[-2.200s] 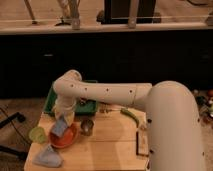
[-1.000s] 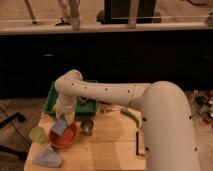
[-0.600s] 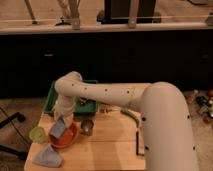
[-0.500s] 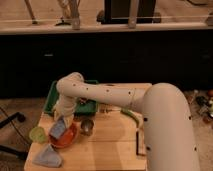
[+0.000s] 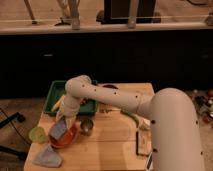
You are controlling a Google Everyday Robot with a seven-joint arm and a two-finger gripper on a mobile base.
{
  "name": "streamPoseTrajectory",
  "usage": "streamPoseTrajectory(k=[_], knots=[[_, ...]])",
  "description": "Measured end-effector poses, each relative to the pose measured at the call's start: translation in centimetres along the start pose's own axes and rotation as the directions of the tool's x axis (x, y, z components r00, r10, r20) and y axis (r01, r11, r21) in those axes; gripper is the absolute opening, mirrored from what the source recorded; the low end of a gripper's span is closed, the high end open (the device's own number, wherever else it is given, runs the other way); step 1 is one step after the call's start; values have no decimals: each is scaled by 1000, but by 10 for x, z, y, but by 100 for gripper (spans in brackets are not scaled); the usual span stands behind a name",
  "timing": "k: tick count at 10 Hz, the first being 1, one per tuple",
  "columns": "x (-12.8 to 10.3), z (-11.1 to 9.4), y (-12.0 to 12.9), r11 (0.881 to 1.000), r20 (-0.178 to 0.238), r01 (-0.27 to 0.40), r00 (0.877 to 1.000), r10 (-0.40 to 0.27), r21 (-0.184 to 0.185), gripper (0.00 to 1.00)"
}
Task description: Place sponge in red bowl
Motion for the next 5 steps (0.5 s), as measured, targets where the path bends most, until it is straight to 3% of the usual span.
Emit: streamPoseTrajectory(k=[5], knots=[[2,11,-2,1000,67,-12,998,11,9,0]])
